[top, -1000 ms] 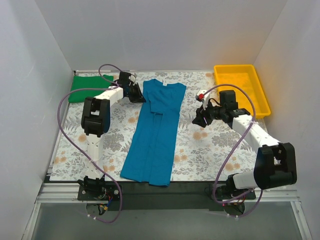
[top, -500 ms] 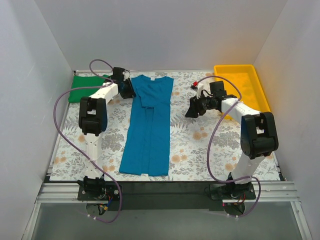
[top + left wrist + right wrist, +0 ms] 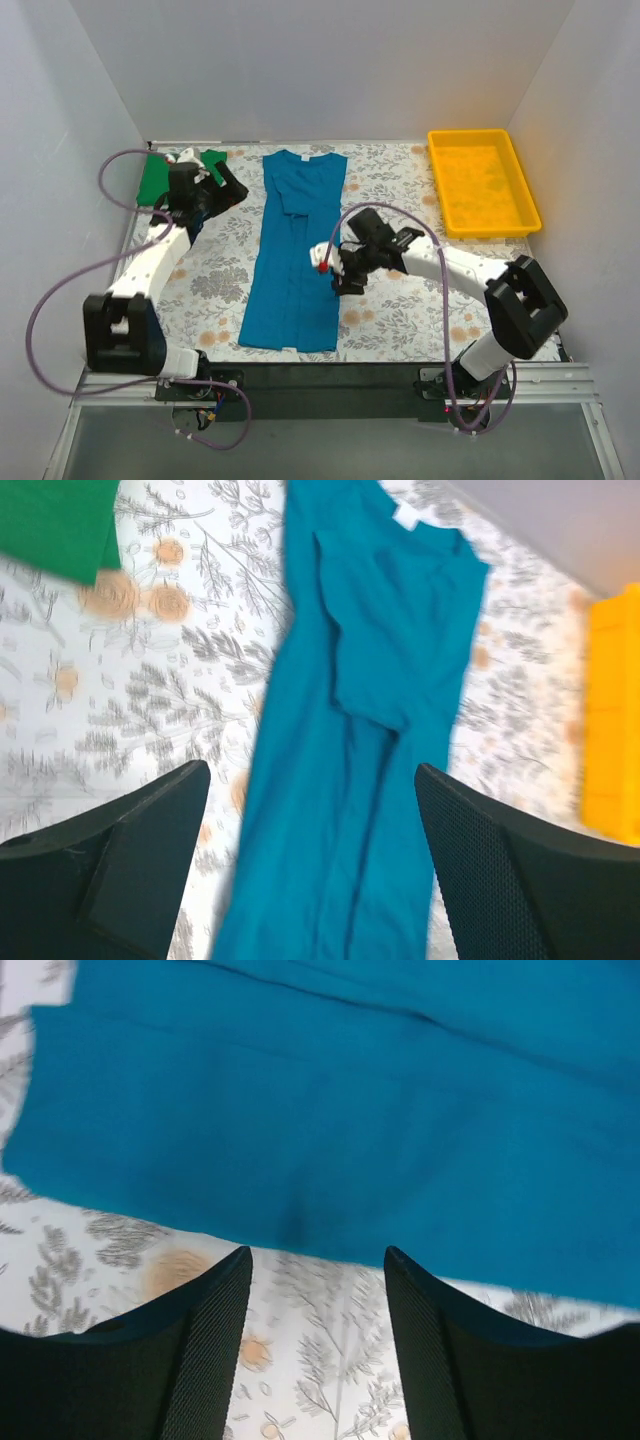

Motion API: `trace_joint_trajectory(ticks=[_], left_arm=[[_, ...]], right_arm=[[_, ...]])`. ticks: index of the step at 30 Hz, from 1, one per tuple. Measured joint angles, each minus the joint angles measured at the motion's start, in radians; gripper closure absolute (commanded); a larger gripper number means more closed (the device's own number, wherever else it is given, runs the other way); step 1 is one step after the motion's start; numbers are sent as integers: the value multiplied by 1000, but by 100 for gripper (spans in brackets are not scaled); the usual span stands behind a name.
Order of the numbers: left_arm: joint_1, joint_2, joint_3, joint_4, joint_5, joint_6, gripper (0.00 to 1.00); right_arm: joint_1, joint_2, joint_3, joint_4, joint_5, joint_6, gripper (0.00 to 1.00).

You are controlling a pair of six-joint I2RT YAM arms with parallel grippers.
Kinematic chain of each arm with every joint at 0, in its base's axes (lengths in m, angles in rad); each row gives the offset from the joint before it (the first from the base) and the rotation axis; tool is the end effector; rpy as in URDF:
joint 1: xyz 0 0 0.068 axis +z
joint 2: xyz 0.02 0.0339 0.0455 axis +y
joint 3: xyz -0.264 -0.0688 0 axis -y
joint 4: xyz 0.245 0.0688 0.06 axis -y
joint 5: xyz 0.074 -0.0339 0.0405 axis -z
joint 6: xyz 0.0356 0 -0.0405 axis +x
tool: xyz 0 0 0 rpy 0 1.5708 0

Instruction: Fold and stack the t-shirts

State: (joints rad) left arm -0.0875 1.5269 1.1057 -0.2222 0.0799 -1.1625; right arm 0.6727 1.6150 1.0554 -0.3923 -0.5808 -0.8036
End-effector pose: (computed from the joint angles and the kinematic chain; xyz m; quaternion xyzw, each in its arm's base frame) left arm 0.3426 -0.0329 0.2661 -0.4422 0.7768 -0.2905 0.3415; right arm 0.2470 0.2217 0.2135 -0.6786 0.6164 0.2531 0.3090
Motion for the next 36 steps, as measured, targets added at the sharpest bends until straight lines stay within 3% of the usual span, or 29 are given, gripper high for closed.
trace_joint_trajectory(ticks=[5, 10, 18, 22, 29, 32, 36], left_arm=[[74, -380, -289, 5, 111, -164, 18], [88, -551, -490, -150, 216, -320, 18], [85, -696, -497, -329, 242, -366, 19], [85, -625, -493, -338, 252, -305, 25], [85, -576, -499, -284, 342, -214, 27], [85, -606, -513, -267, 365, -197, 27], [85, -644, -522, -262, 378, -187, 27]], right_arm=[[288, -151, -142, 6, 139, -150, 32], [456, -137, -158, 28, 239, -133, 33], [568, -105, -171, 73, 325, -51, 34], [425, -99, -162, 78, 285, 28, 38], [-165, -70, -86, 215, 130, 377, 36], [-234, 3, -79, 298, 133, 614, 36], [-227, 116, -79, 345, 110, 848, 38]])
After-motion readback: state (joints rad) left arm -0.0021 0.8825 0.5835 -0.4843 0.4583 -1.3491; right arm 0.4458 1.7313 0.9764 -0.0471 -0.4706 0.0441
